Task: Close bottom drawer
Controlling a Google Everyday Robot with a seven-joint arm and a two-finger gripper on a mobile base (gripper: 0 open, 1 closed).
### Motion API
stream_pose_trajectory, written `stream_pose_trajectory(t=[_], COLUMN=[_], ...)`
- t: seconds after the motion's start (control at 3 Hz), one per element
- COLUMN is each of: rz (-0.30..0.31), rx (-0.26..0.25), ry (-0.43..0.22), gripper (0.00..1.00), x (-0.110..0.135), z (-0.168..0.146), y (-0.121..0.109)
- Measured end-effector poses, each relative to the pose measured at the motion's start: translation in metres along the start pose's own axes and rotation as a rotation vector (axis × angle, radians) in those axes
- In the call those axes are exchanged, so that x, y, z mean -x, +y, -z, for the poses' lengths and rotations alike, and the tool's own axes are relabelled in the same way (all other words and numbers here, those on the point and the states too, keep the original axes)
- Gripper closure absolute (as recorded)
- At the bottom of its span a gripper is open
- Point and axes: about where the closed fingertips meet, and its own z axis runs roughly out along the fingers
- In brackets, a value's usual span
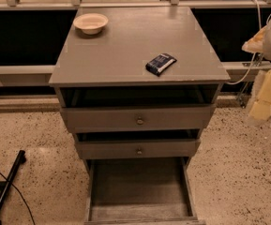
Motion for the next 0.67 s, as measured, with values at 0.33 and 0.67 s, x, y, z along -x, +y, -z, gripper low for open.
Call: stream_pose_trajectory(t=[0.33,0.67], rz=[0.0,-0.024], rx=[0.0,0.005], ry=[0.0,-0.016], gripper=[0.0,0.0], x=[0.0,-0.016], z=[0.0,-0.022], y=[0.0,0.0])
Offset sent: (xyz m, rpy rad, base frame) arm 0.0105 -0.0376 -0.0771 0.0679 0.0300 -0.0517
